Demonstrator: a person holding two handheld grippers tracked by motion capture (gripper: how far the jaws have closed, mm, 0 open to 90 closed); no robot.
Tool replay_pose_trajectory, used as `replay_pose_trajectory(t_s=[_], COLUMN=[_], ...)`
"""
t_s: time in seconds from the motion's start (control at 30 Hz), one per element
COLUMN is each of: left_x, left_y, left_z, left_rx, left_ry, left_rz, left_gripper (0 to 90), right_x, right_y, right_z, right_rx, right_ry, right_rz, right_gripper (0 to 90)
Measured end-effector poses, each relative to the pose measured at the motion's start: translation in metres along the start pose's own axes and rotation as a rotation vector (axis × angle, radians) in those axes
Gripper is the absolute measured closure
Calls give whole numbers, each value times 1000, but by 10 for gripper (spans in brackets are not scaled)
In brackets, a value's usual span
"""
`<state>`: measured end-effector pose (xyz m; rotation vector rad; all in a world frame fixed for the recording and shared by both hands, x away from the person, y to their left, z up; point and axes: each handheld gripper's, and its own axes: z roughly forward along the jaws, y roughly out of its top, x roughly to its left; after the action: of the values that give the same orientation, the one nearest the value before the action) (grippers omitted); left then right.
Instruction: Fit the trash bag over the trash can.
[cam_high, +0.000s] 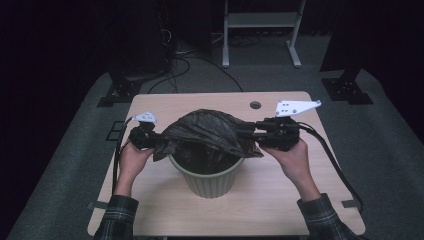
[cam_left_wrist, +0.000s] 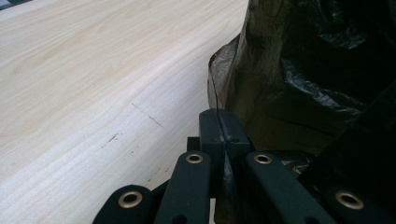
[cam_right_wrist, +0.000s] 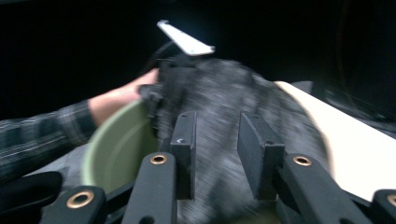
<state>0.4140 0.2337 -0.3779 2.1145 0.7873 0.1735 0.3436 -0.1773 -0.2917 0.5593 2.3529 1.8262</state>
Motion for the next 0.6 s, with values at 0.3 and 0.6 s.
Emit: replay_pose_trajectory(t_s=[0.3, 0.6], left_x=[0, 0], left_y=[0, 0], left_z=[-1, -5], left_rx=[-1, -4], left_ry=[-4, -2], left_rz=[1, 1], left_gripper=[898, 898], right_x=[16, 24], right_y=[6, -1], right_z=[42, 48], right_rx=[91, 139], right_ry=[70, 108], right_rz=[-32, -63], right_gripper=[699, 897])
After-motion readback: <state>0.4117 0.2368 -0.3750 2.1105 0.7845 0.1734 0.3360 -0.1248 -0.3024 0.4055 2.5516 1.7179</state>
